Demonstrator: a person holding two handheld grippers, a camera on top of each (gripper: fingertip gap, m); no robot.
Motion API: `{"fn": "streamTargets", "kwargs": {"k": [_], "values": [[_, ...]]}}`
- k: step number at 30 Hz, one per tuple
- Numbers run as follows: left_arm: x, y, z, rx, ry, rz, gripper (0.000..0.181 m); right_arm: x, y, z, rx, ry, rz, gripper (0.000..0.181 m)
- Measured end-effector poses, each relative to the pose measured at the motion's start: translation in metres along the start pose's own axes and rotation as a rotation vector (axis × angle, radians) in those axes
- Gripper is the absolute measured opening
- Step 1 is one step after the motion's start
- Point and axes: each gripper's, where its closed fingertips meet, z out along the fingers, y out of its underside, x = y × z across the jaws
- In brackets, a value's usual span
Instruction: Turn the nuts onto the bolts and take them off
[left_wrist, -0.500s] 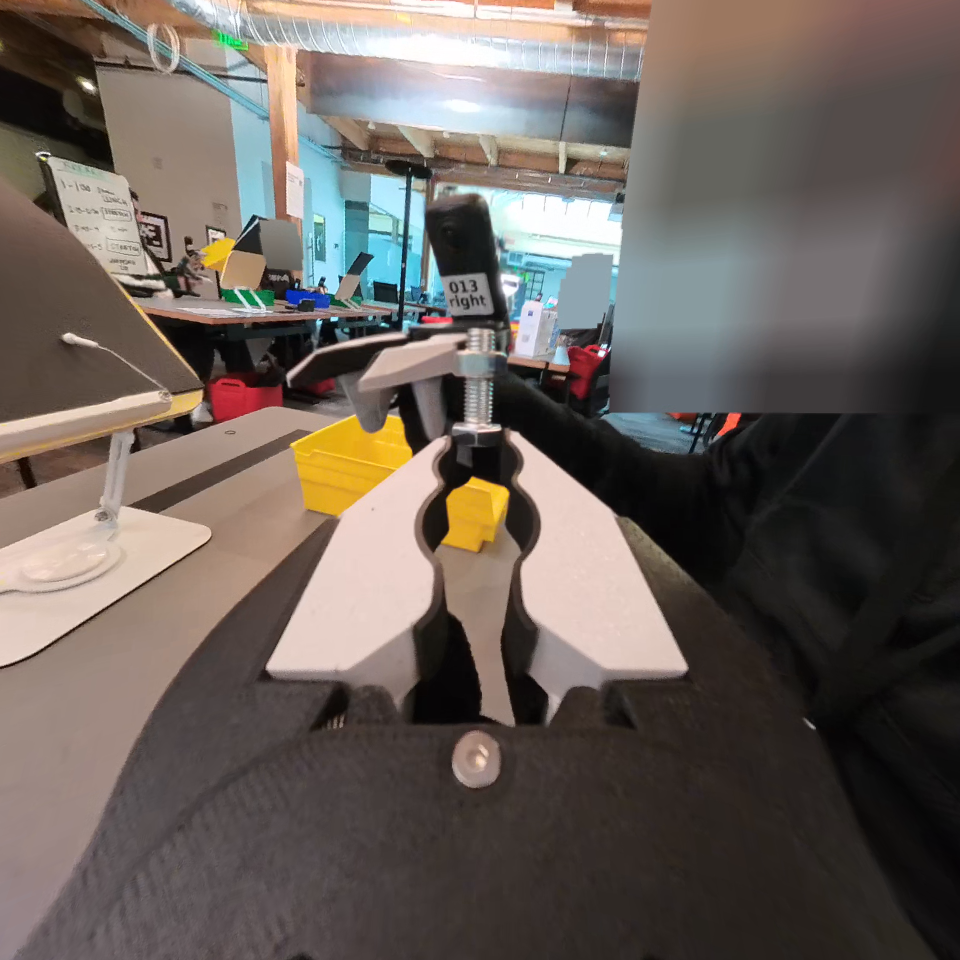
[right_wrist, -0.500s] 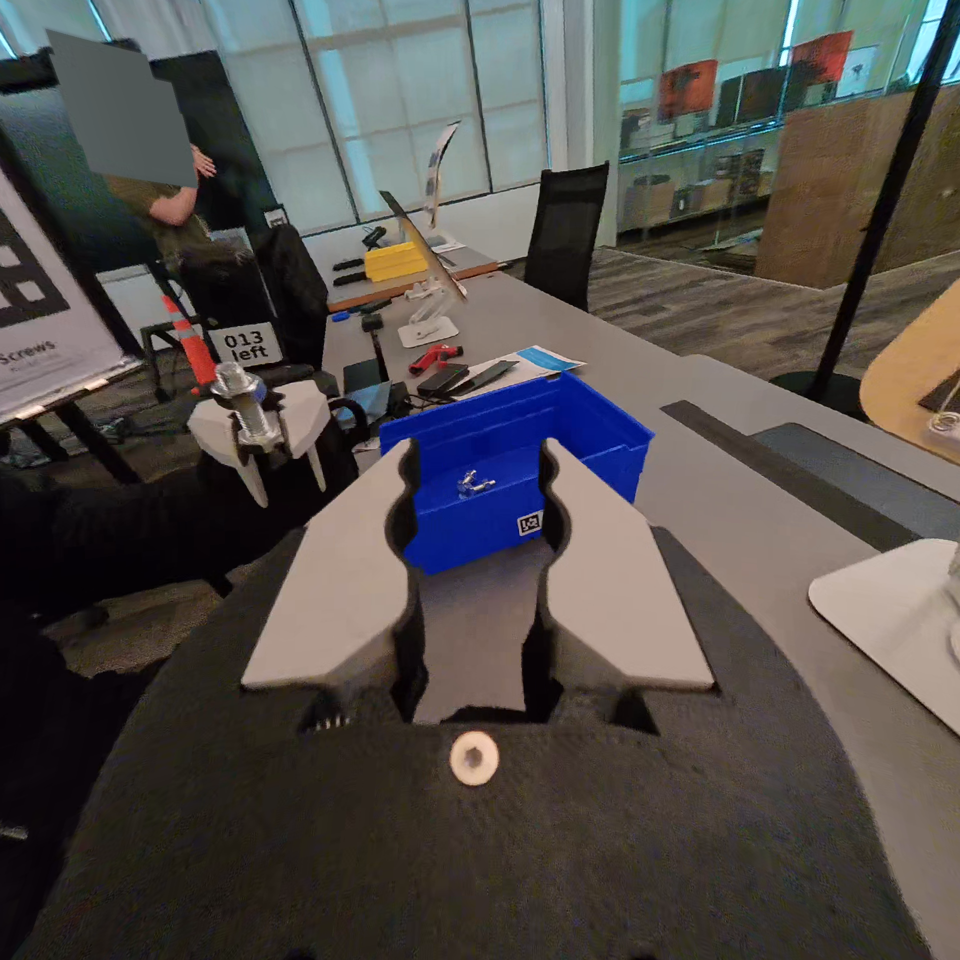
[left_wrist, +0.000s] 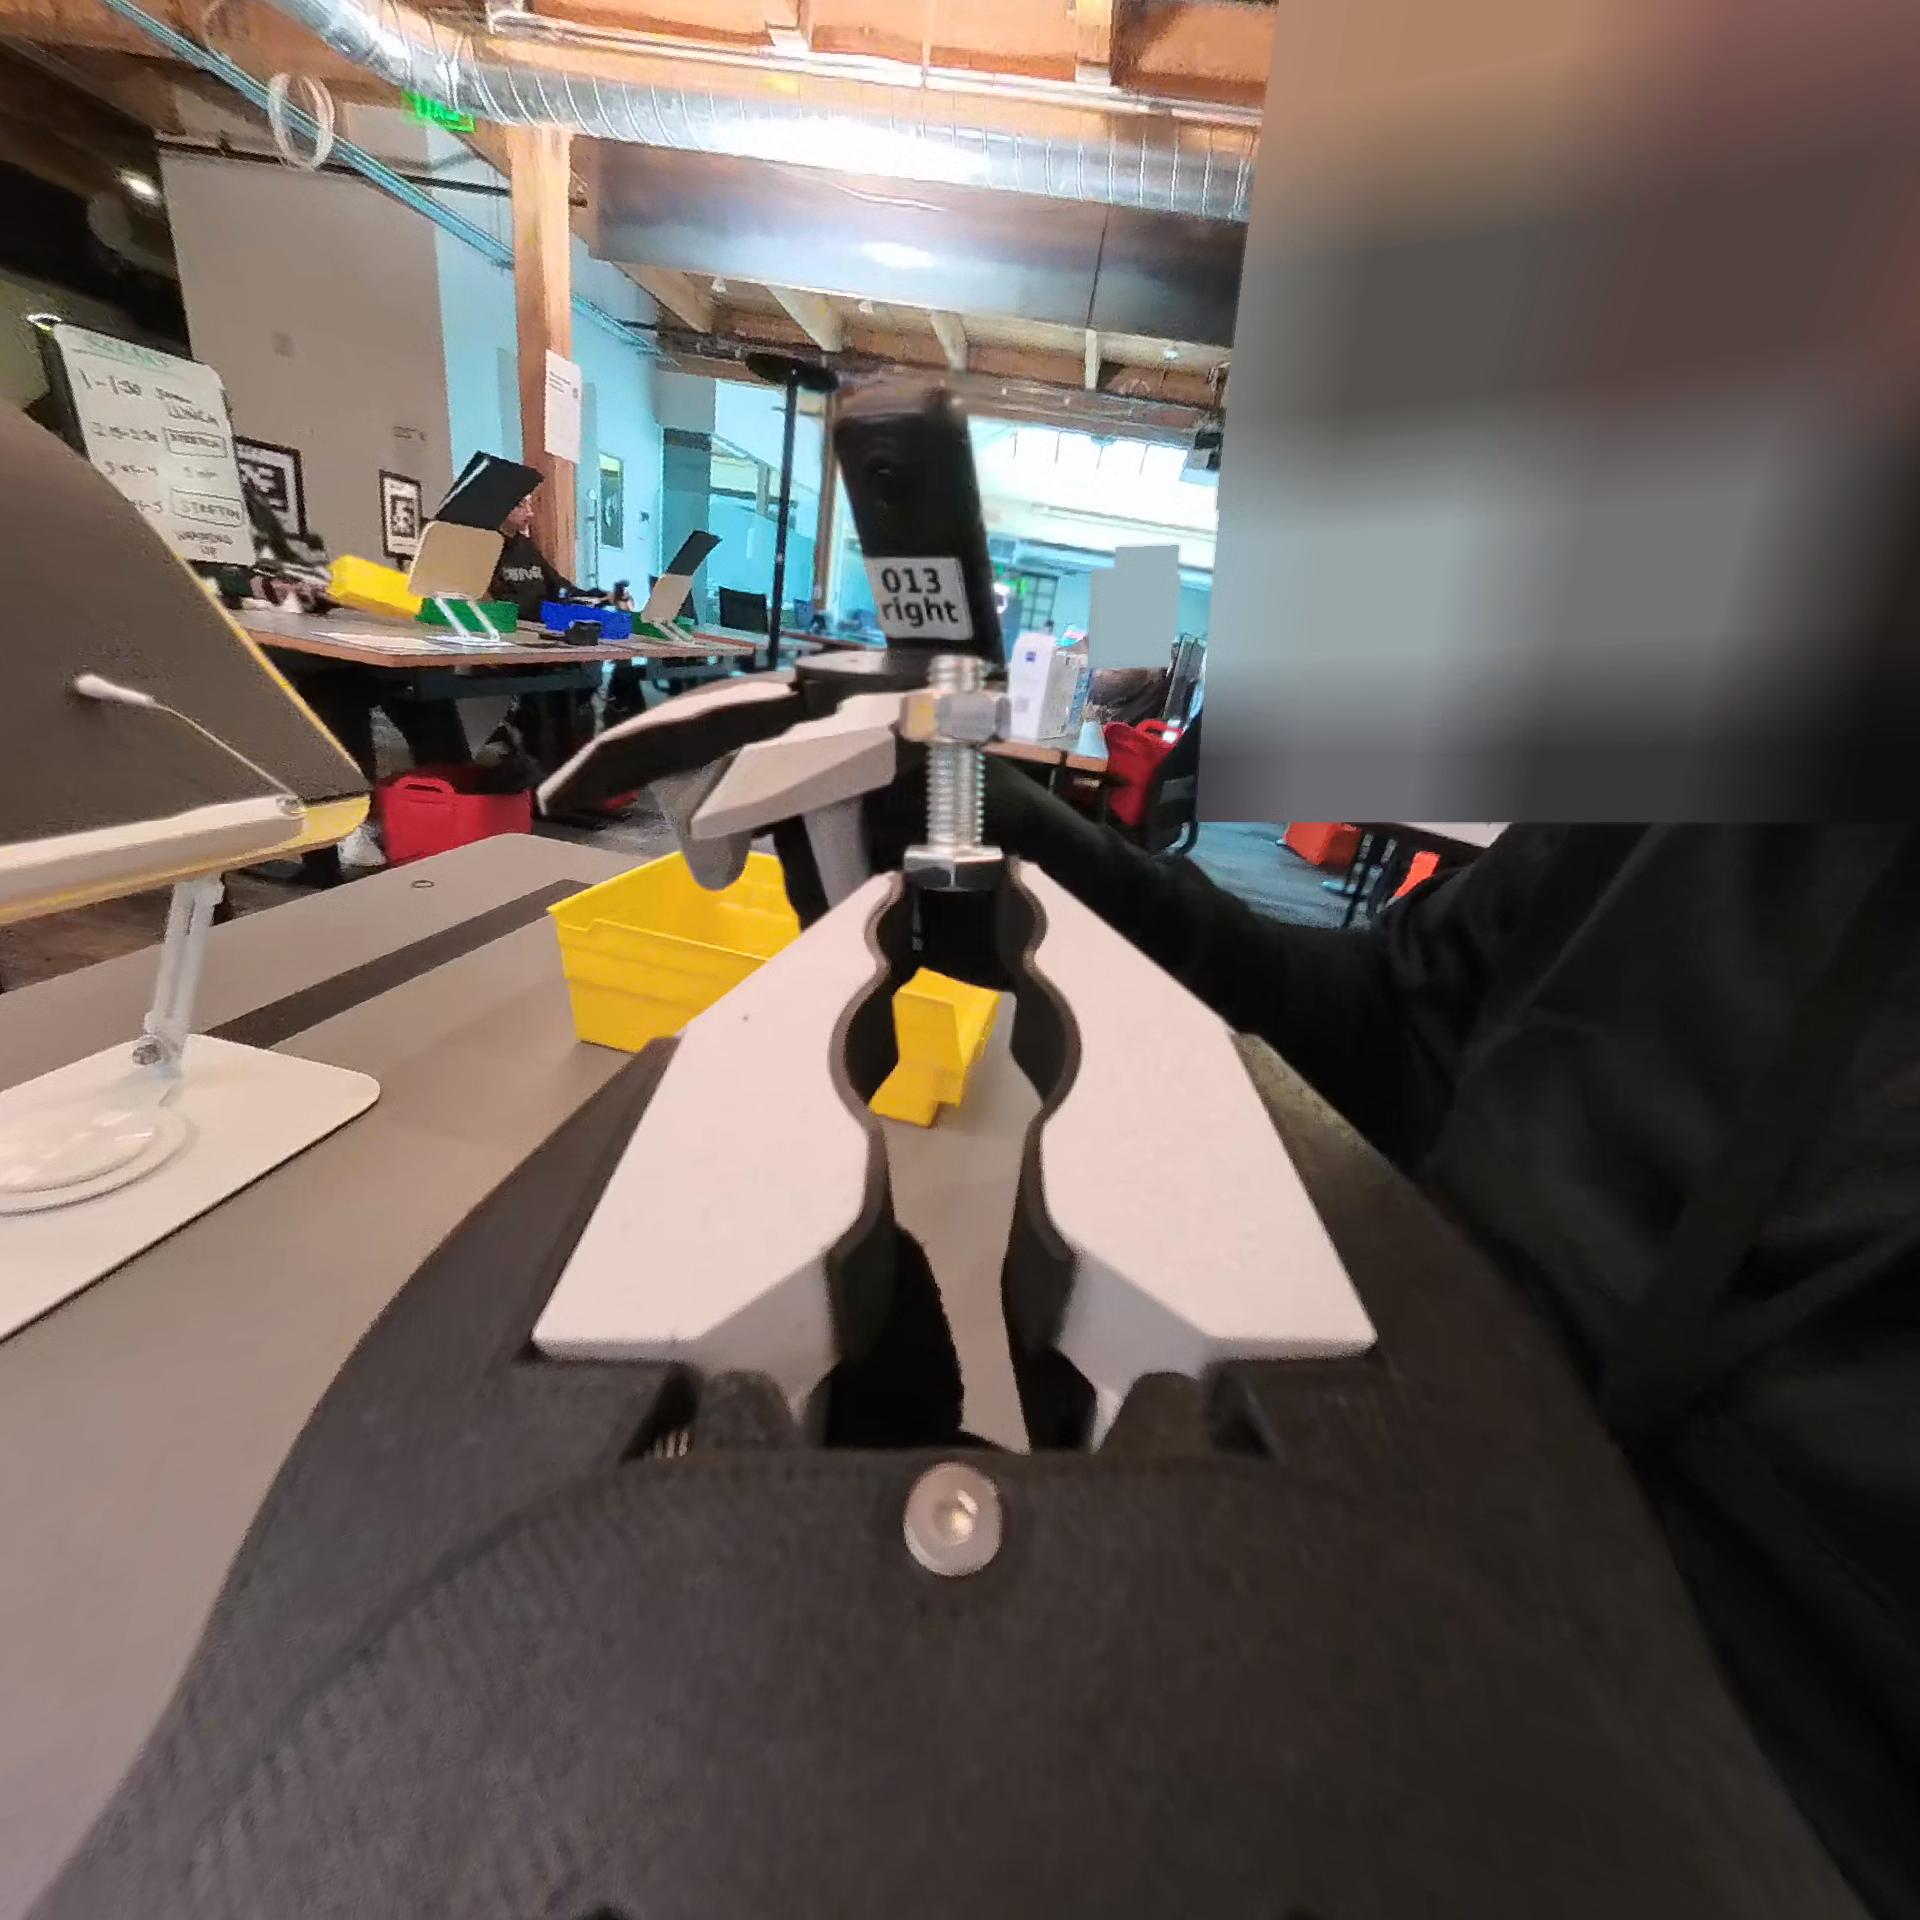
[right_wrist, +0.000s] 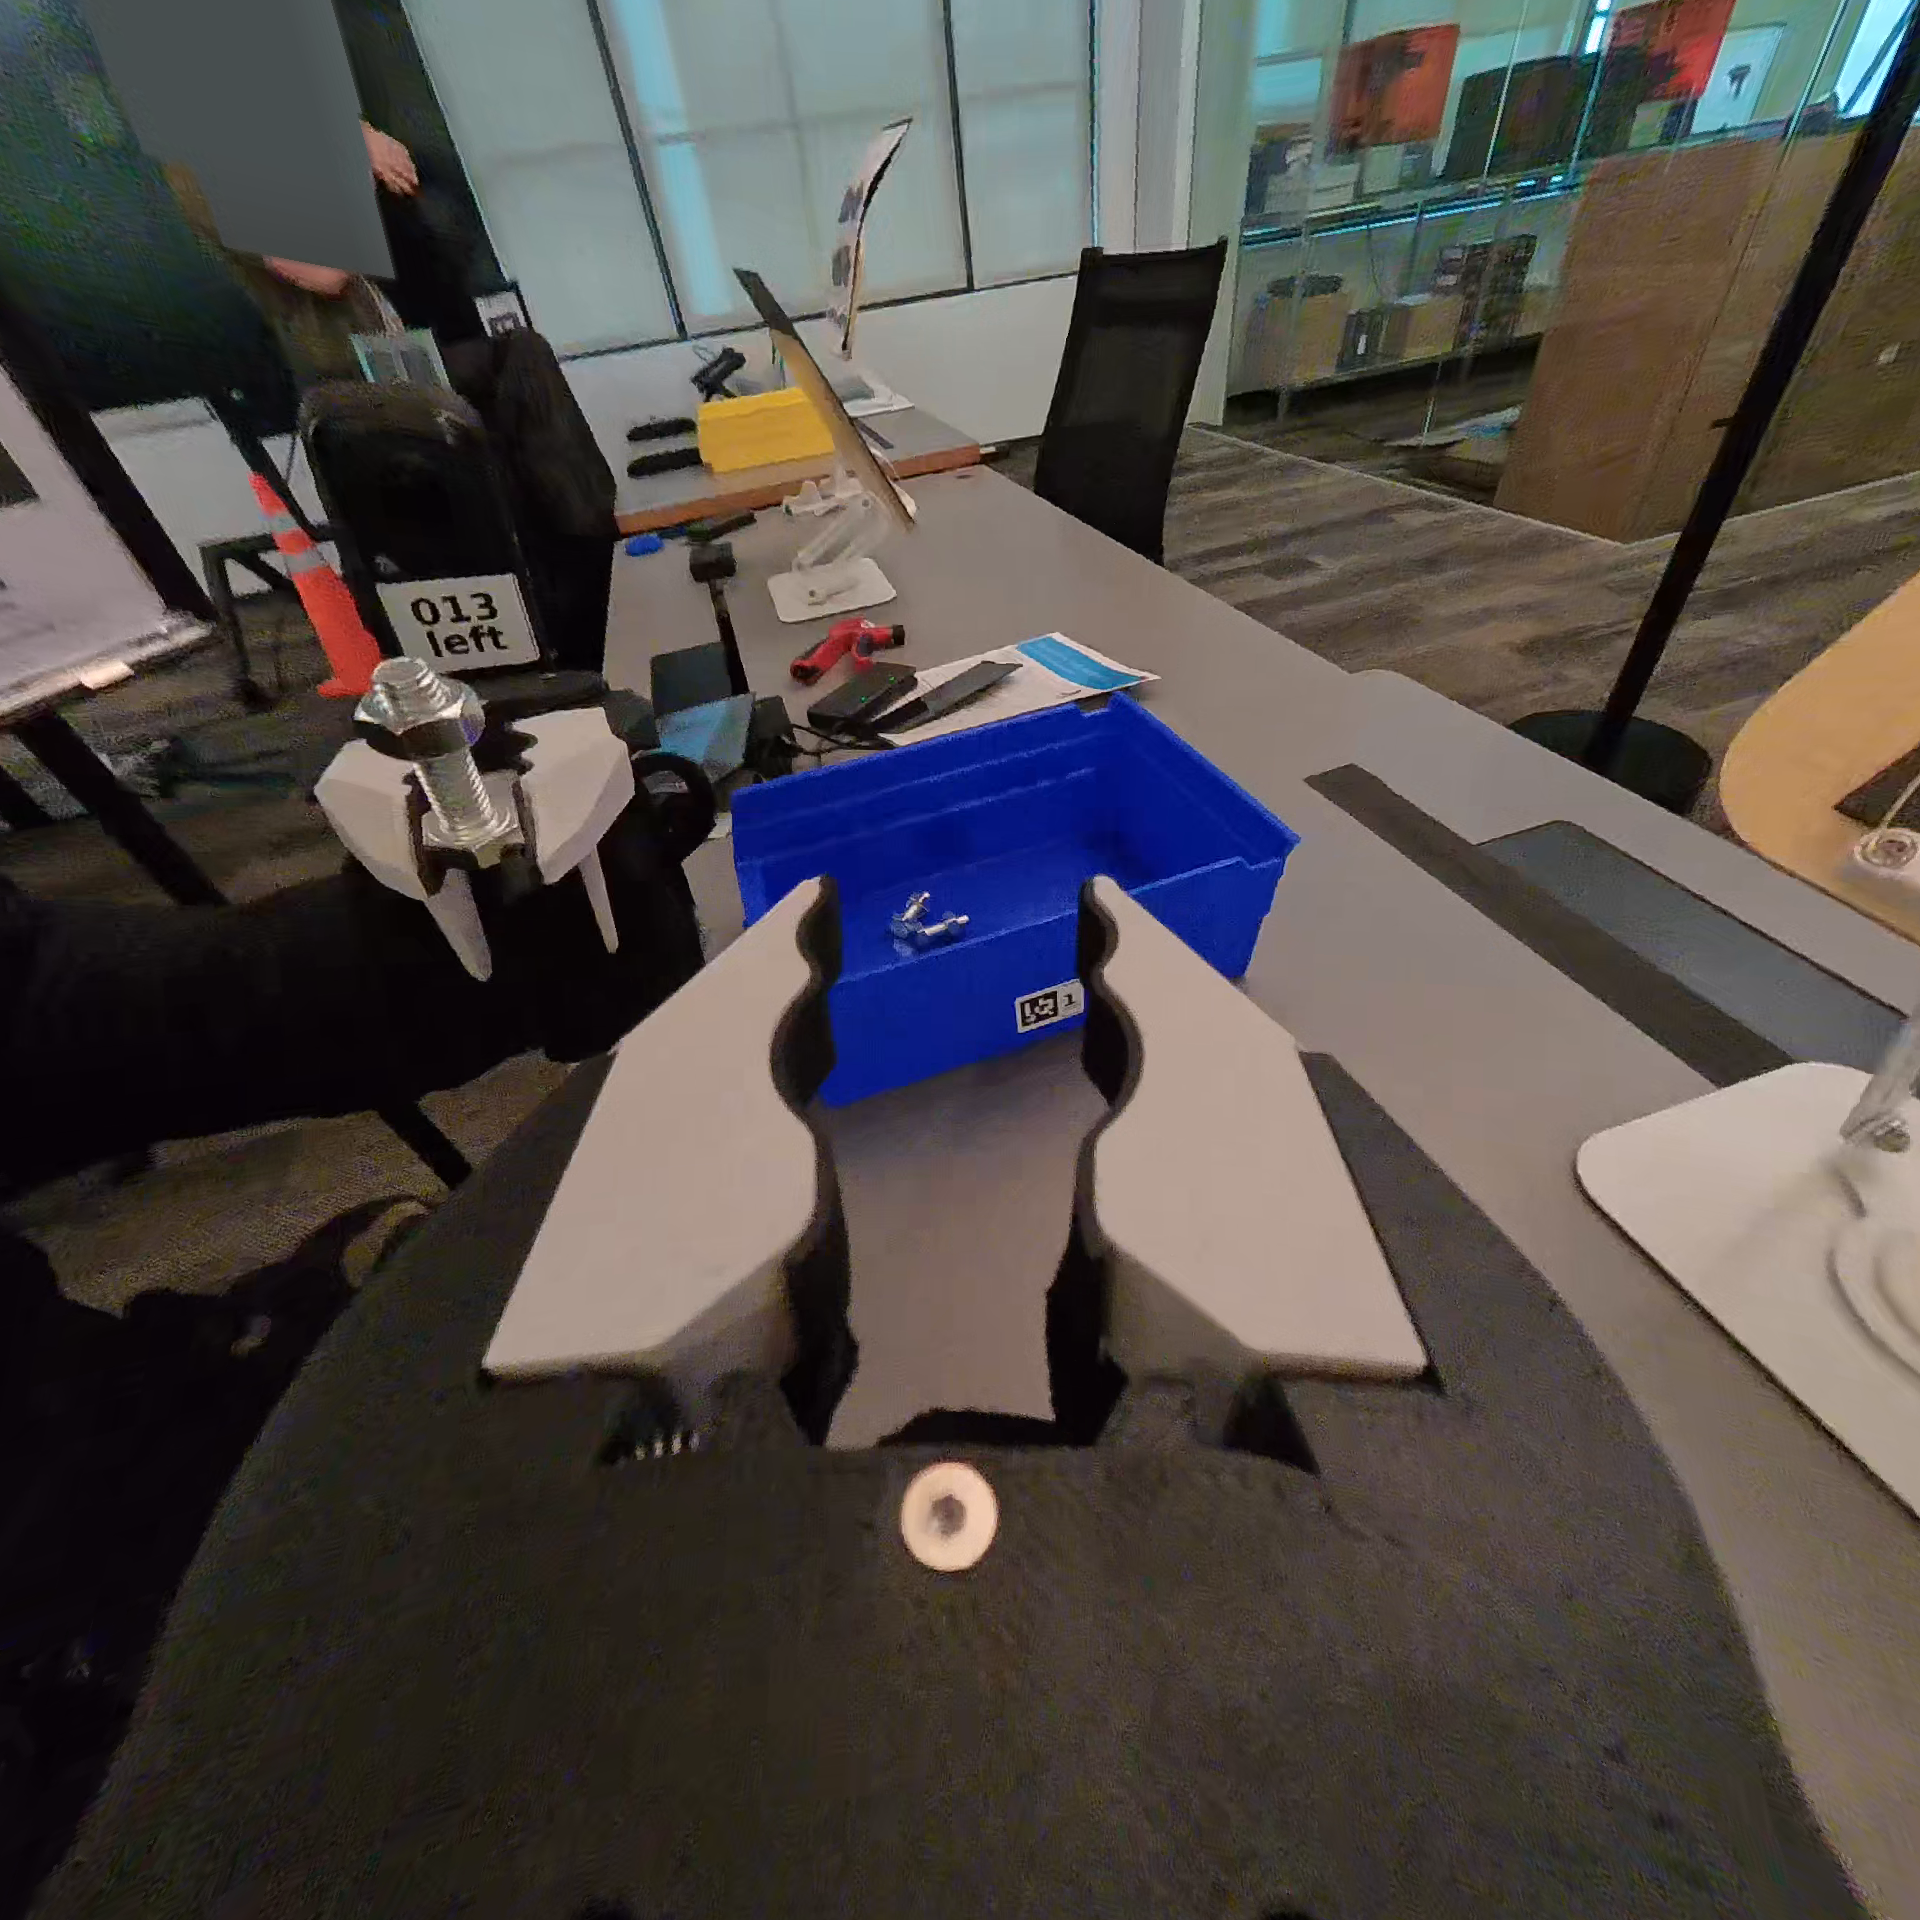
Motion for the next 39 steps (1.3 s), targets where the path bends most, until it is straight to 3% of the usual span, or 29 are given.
{"fn": "streamTargets", "kwargs": {"k": [2,4,7,16,17,18,20,21,22,25,29,35,36,37,38,39], "values": [[-0.001,0.002,0.001,-0.011,-0.004,0.012,0.014,-0.004,-0.003,-0.005,0.024,-0.042,0.036,0.05],[-0.004,0.004,0.001,-0.002,-0.005,-0.012,0.014,-0.024,-0.009,-0.003,0.038,-0.103,-0.015,0.074],[-0.005,0.008,0.002,-0.007,-0.009,-0.02,0.014,-0.053,-0.02,0.003,0.068,-0.214,-0.016,0.088],[0.003,0.003,0.004,0.0,0.009,-0.005,0.014,-0.056,-0.023,0.024,0.112,-0.248,0.066,0.099],[0.002,-0.001,0.001,0.015,0.003,-0.004,0.014,-0.05,-0.022,0.02,0.114,-0.232,0.069,0.095],[0.005,-0.009,-0.002,0.049,0.023,-0.005,0.014,-0.035,-0.014,0.013,0.088,-0.178,0.047,0.051],[0.004,-0.013,-0.004,0.039,0.011,0.013,0.014,0.009,0.009,-0.001,0.027,-0.029,0.074,0.043],[0.003,-0.011,-0.004,0.026,0.004,0.025,0.014,0.021,0.016,-0.006,0.013,-0.017,0.14,0.061],[0.001,-0.011,-0.004,0.03,0.004,0.016,0.014,0.018,0.016,-0.008,0.024,-0.052,0.17,0.065],[-0.004,-0.002,-0.003,0.017,-0.005,-0.012,0.014,-0.018,-0.004,-0.003,0.072,-0.131,0.061,0.09],[-0.004,0.006,0.003,-0.008,-0.011,-0.011,0.014,-0.055,-0.021,0.014,0.08,-0.219,0.005,0.094],[-0.004,0.005,0.001,-0.019,-0.027,0.006,0.013,-0.039,-0.019,0.017,0.071,-0.175,0.032,0.094],[-0.001,0.001,-0.003,0.012,-0.004,0.02,0.0,-0.021,-0.012,0.011,0.052,-0.107,0.038,0.053],[-0.001,-0.004,-0.005,0.032,0.002,0.006,0.0,-0.007,-0.005,0.005,0.043,-0.077,0.051,0.046],[-0.001,-0.002,-0.004,0.014,-0.002,0.018,0.0,-0.005,-0.004,0.0,0.056,-0.108,0.095,0.056],[-0.001,0.001,-0.003,-0.008,-0.007,0.04,0.0,-0.014,-0.008,-0.004,0.077,-0.165,0.119,0.05]]}}
